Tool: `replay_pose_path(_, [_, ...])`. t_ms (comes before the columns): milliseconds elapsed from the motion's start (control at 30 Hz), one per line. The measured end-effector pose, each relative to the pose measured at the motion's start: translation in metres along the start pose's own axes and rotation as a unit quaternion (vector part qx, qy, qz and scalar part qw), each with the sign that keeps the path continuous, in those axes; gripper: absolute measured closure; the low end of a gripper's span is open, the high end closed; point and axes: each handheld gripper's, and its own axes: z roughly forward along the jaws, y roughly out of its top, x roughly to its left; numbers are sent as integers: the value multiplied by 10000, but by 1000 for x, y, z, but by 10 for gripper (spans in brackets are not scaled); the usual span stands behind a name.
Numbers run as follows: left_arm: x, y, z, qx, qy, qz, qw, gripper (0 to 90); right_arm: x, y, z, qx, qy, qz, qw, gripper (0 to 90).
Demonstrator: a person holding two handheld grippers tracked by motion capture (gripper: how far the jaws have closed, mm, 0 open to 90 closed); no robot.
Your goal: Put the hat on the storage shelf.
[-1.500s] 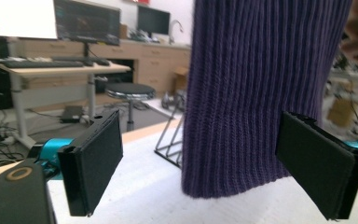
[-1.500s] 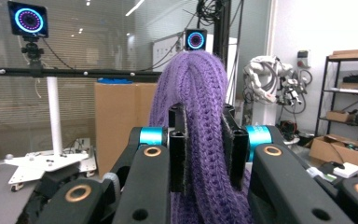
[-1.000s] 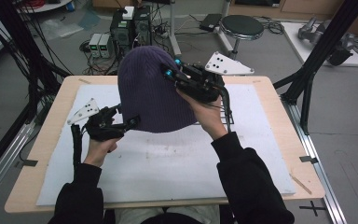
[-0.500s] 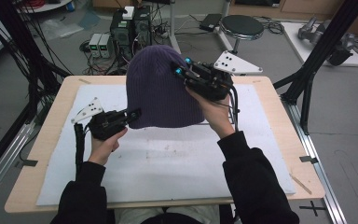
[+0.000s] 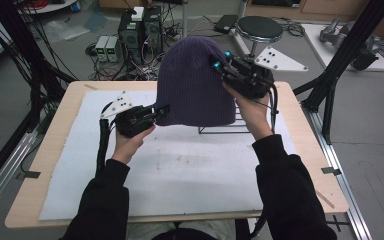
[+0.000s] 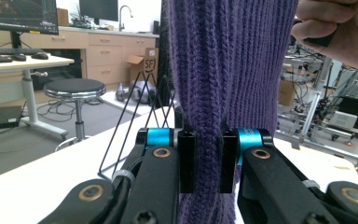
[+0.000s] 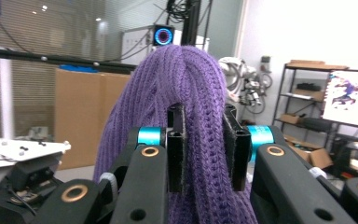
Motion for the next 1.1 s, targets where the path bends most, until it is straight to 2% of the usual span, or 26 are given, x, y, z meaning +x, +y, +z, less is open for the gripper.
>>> replay_pose_path(33, [0,2,4,-7,12,17,10000,831,0,0,0,0,0,0,10000,755])
replay_pose_path(67, [1,6,8,1,-7,26,10000,832,-7,3,-3,-28,-45,-27,10000,751])
replay_pose_path(167, [2,13,24,-27,19,62,10000,832,-15,8,-6,-8,-167,-162,9997,751])
replay_pose_path(233, [3,14,29,-35,8,80,10000,832,-21,12,-8,36,-313,-343,9989,751])
replay_pose_path(267, [3,15,32,-34,0,94,9999,832,-21,12,-8,36,-313,-343,9989,751])
replay_pose_path(300, [4,15,36,-41,-14,112,9999,831,-25,14,-9,80,-428,-523,9977,751])
replay_pose_path(400, [4,16,47,-64,-11,191,9998,831,-33,15,-9,89,-628,-777,9950,751])
replay_pose_path(433, [5,16,51,-29,3,214,9998,831,-33,15,-9,89,-628,-777,9950,751])
replay_pose_path(467, [4,17,56,-13,4,228,9997,831,-40,15,-9,140,-763,-853,9933,751])
replay_pose_path(600, [3,19,71,69,82,406,9991,831,-51,13,-10,159,-985,-902,9909,751])
replay_pose_path(733, [3,22,86,9,135,429,9990,828,-61,12,-13,99,-1204,-1075,9868,751])
replay_pose_path(867, [1,22,102,-65,183,434,9989,827,-69,12,-16,71,-1342,-1021,9857,750])
replay_pose_path(1033, [-5,19,117,-190,286,432,9985,825,-76,18,-20,155,-1607,-1322,9780,750])
replay_pose_path(1067, [-6,19,119,-213,310,422,9984,825,-76,18,-20,155,-1607,-1322,9780,750])
replay_pose_path(1100, [-8,19,123,-266,378,400,9981,822,-77,19,-21,120,-1721,-1446,9743,748])
